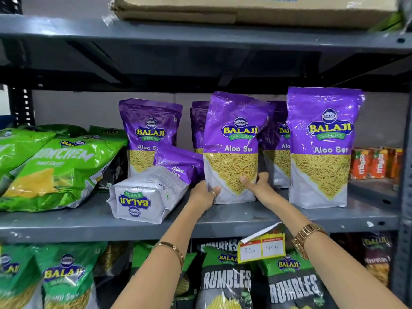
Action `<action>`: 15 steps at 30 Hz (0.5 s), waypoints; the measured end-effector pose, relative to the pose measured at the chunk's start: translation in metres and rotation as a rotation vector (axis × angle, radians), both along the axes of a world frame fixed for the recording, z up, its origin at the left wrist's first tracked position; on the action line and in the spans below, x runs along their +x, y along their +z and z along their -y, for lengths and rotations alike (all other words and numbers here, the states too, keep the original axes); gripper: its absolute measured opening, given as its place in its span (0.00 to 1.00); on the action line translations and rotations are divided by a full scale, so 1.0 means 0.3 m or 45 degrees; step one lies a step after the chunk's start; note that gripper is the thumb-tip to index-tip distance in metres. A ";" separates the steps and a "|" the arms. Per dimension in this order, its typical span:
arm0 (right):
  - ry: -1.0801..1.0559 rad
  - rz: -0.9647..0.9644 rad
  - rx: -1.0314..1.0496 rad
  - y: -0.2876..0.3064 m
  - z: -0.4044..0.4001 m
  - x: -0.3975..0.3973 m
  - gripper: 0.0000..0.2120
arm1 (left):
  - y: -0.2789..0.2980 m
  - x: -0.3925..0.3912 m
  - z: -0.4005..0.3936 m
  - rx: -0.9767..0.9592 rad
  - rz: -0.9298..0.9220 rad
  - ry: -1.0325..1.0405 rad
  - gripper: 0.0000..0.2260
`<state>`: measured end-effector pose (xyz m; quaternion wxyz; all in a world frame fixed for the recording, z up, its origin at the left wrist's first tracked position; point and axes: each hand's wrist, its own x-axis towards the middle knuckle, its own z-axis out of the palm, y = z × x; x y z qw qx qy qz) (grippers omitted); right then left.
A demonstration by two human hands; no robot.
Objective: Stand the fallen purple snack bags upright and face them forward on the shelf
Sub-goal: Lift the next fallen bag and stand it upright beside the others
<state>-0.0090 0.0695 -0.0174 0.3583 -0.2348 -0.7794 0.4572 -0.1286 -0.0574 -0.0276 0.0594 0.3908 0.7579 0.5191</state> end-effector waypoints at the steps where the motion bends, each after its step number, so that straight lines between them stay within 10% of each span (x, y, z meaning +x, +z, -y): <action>1: 0.010 0.003 0.002 0.001 0.012 0.011 0.32 | -0.002 0.007 0.010 0.018 0.004 -0.011 0.16; 11: 0.024 0.094 0.101 -0.027 0.082 0.112 0.32 | -0.005 0.073 0.093 0.005 0.027 -0.083 0.12; 15: -0.245 -0.168 0.238 -0.051 0.103 0.107 0.27 | 0.011 0.103 0.128 0.104 0.049 -0.001 0.28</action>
